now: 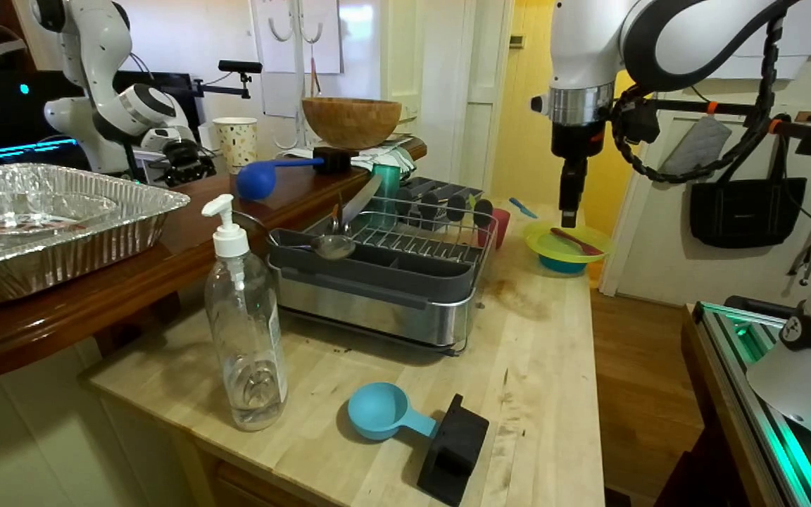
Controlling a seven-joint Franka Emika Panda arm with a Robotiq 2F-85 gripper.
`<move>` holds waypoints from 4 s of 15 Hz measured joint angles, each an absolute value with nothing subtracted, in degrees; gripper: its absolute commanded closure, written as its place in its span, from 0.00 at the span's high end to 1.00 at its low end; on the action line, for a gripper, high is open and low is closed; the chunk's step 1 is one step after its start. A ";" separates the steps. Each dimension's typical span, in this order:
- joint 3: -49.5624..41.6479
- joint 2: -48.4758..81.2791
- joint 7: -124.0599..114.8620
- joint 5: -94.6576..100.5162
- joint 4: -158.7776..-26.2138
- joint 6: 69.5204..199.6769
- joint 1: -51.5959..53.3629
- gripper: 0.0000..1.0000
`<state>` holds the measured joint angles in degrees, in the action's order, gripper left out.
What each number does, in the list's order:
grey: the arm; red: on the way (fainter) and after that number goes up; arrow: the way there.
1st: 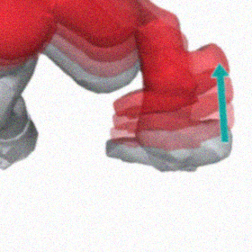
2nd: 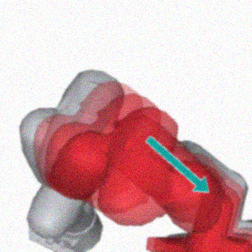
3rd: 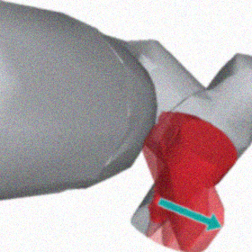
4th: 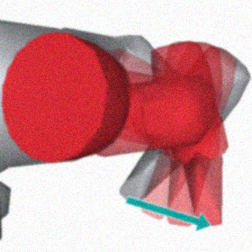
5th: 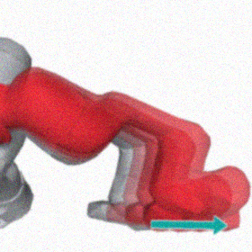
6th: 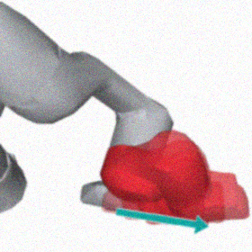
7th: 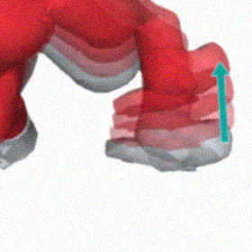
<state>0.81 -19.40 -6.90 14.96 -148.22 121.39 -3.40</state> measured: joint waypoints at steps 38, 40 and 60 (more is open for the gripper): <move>3.74 -2.15 -45.44 56.79 -153.27 136.57 -3.69 1.00; 3.14 -1.52 -46.36 57.79 -153.20 136.57 -3.69 0.73; 1.07 -0.88 -49.53 62.07 -150.48 134.87 -3.57 0.03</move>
<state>1.07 -0.88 -49.53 62.07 -150.48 134.87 -3.57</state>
